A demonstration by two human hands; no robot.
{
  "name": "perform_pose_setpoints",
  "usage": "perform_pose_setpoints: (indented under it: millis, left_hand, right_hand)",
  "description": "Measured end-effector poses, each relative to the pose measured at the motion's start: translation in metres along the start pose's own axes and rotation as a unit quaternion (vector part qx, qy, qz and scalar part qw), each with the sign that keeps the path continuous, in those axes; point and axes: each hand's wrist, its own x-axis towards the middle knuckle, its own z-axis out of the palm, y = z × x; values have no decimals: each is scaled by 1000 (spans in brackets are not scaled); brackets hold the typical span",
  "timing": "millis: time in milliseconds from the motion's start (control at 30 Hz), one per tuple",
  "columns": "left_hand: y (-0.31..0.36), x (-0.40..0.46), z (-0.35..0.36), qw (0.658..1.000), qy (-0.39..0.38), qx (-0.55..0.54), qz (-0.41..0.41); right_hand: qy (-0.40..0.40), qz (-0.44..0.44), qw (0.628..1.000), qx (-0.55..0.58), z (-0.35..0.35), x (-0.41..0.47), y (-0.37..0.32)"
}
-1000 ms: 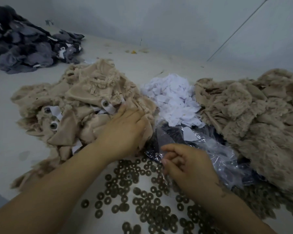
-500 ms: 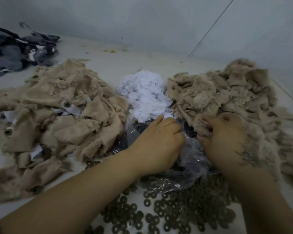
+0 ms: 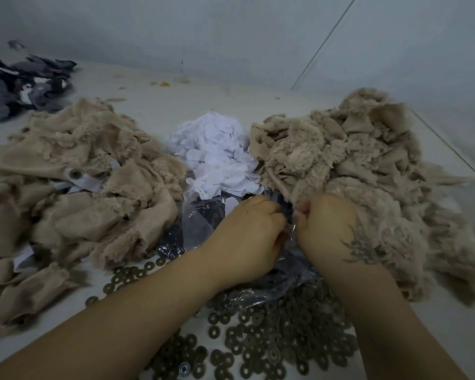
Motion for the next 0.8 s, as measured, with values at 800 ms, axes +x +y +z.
perform_pose_setpoints:
  millis: [800]
  left_hand:
    - [-9, -7, -17, 660, 215, -672, -258]
  right_hand:
    - [122, -139, 965, 187, 19, -13, 3]
